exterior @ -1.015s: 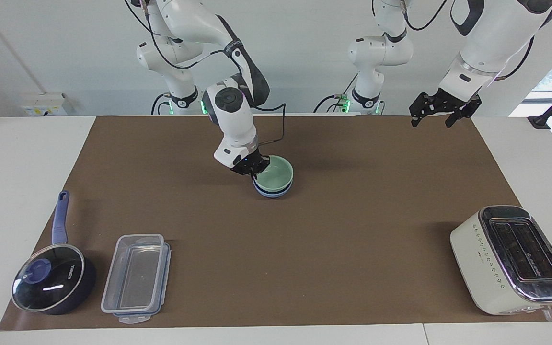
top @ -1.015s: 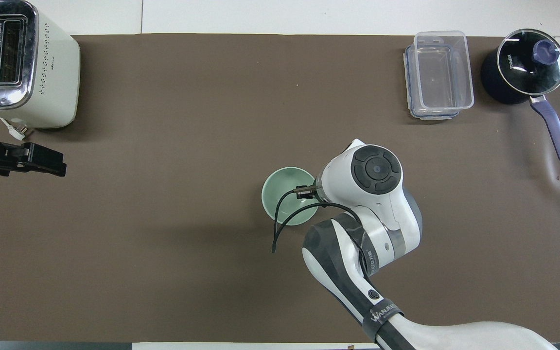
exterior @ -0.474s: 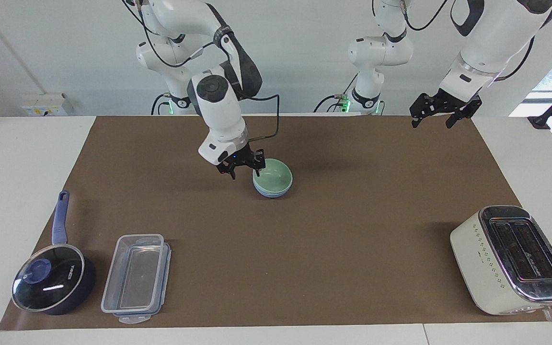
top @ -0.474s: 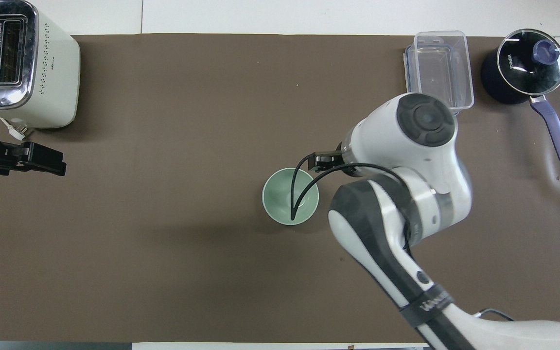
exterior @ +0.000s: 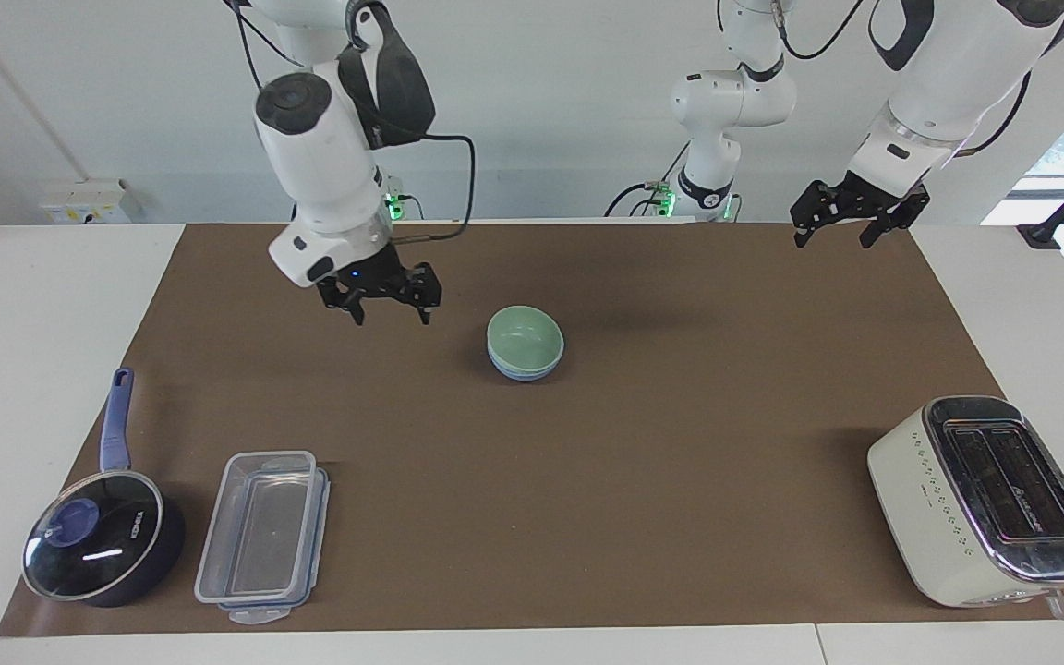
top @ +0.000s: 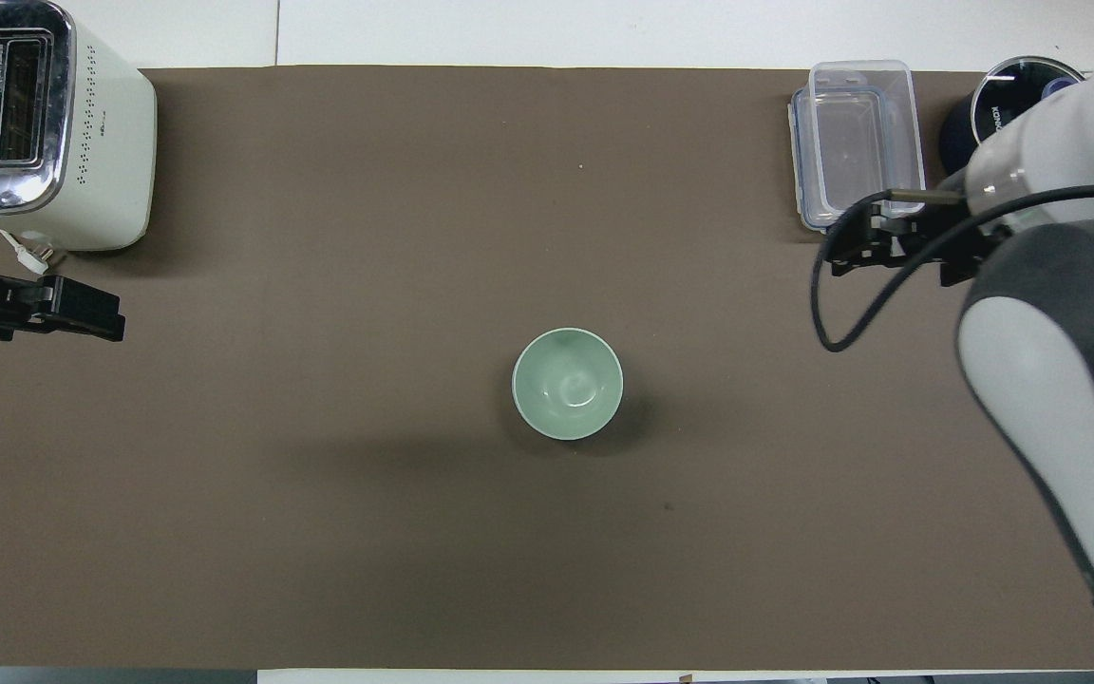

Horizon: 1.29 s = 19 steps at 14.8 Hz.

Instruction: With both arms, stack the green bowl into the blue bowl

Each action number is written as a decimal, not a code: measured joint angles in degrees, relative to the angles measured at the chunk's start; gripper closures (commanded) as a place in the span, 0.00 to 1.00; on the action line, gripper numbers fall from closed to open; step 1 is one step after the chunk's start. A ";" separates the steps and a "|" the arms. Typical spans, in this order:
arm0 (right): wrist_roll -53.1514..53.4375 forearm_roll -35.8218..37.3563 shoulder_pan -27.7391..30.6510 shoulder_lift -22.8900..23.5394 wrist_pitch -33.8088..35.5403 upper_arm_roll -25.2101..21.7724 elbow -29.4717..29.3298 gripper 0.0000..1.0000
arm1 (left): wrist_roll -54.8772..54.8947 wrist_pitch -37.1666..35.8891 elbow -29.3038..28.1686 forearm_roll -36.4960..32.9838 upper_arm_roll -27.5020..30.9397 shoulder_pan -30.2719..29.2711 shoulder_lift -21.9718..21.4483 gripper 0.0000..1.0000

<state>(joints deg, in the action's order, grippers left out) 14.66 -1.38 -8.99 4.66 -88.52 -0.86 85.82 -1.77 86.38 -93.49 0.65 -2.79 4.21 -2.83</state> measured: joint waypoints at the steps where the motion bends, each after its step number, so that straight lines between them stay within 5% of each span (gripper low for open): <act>1: -2.36 0.13 1.84 -0.61 2.35 0.00 -1.08 0.00 | 0.00 0.02 0.00 -0.02 0.00 0.00 0.00 0.00; 5: -7.44 0.60 6.25 -1.88 5.48 0.06 -1.44 0.00 | 0.00 0.13 0.00 -0.09 0.02 0.00 0.00 0.00; 13: -12.73 1.06 6.65 -3.45 -0.56 -3.27 6.81 0.00 | 0.00 0.55 0.00 -0.17 0.36 -0.42 0.00 0.00; 19: -13.39 1.08 6.91 -3.12 -0.67 -3.44 7.07 0.00 | 0.00 0.67 -0.01 -0.17 0.34 -0.51 0.00 0.00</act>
<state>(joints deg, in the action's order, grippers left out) 1.27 -0.30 -2.08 1.55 -89.19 -4.30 92.89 -1.77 87.05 -93.50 0.48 -2.45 3.71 -2.83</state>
